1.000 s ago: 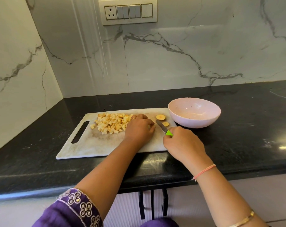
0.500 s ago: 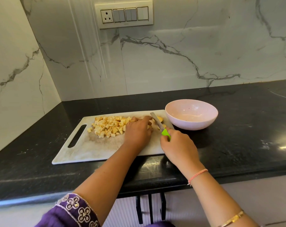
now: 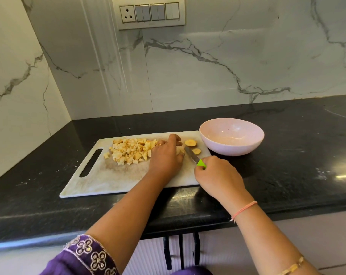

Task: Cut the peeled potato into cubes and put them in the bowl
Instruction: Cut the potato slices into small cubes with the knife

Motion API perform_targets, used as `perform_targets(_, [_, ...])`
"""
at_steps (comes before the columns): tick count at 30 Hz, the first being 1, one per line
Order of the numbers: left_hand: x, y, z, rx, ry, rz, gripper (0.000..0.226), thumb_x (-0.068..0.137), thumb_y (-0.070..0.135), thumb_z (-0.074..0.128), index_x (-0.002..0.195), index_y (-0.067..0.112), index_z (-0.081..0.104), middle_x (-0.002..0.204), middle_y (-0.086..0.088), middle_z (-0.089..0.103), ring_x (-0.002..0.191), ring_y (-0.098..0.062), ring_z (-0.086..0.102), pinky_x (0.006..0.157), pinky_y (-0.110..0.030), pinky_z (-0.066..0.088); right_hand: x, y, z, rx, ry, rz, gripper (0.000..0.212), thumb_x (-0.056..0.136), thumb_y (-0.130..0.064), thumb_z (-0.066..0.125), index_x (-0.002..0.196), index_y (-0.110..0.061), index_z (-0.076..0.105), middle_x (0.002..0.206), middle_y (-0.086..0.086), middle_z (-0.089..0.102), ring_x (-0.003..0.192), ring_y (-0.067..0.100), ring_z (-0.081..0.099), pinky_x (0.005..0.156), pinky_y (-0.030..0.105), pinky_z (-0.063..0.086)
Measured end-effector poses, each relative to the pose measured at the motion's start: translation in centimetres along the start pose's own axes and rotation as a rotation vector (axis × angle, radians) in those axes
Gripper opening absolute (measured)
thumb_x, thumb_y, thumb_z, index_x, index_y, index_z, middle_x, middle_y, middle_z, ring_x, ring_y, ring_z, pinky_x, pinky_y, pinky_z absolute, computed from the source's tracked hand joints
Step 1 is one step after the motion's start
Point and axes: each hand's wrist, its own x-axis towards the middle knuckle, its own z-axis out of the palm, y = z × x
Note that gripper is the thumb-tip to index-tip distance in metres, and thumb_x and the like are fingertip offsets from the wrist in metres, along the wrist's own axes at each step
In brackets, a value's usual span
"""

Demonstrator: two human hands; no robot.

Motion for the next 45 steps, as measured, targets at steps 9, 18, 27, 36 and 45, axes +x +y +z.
perform_targets(9, [-0.7, -0.7, -0.3, -0.13, -0.001, -0.133, 0.043, 0.087, 0.026, 0.06, 0.125, 0.018, 0.042, 0.124, 0.0, 0.056, 0.11, -0.019, 0.051, 0.088, -0.03, 0.044, -1.0, -1.0, -0.2, -0.028, -0.035, -0.029, 0.023, 0.093, -0.031, 0.041, 0.08, -0.015, 0.051, 0.068, 0.0, 0.047, 0.075, 0.025, 0.055, 0.055, 0.029, 0.032])
perform_targets(18, [-0.5, -0.6, -0.5, -0.207, -0.002, -0.164, 0.044, 0.085, 0.02, 0.062, 0.124, 0.016, 0.041, 0.129, -0.004, 0.054, 0.113, -0.021, 0.053, 0.088, -0.03, 0.045, -1.7, -1.8, 0.0, -0.031, -0.027, -0.055, 0.024, 0.093, -0.03, 0.041, 0.072, -0.018, 0.047, 0.065, -0.002, 0.046, 0.073, 0.024, 0.054, 0.056, 0.028, 0.033])
perform_targets(27, [-0.2, -0.6, -0.6, -0.208, 0.004, -0.188, 0.048, 0.084, 0.027, 0.065, 0.125, 0.017, 0.041, 0.129, -0.002, 0.054, 0.106, -0.017, 0.054, 0.081, -0.027, 0.046, -1.4, -1.6, -0.9, -0.031, -0.034, -0.032, 0.025, 0.092, -0.03, 0.042, 0.07, -0.017, 0.044, 0.064, -0.001, 0.043, 0.065, 0.02, 0.047, 0.05, 0.028, 0.027])
perform_targets(36, [0.6, 0.4, -0.2, -0.104, 0.006, -0.248, 0.057, 0.085, 0.038, 0.067, 0.127, 0.014, 0.037, 0.113, -0.005, 0.059, 0.088, -0.013, 0.051, 0.069, -0.024, 0.041, -0.4, -0.6, -1.4, 0.011, -0.03, 0.014, 0.024, 0.091, -0.027, 0.044, 0.069, -0.018, 0.041, 0.061, -0.002, 0.038, 0.063, 0.02, 0.044, 0.051, 0.028, 0.027])
perform_targets(45, [0.4, -0.4, -0.5, -0.233, -0.032, -0.182, 0.053, 0.086, 0.02, 0.065, 0.127, 0.017, 0.032, 0.119, -0.005, 0.058, 0.097, -0.014, 0.056, 0.081, -0.025, 0.049, -0.6, -0.2, -1.3, 0.031, -0.027, 0.017, 0.028, 0.091, -0.027, 0.044, 0.065, -0.017, 0.037, 0.06, -0.002, 0.039, 0.055, 0.015, 0.039, 0.049, 0.027, 0.024])
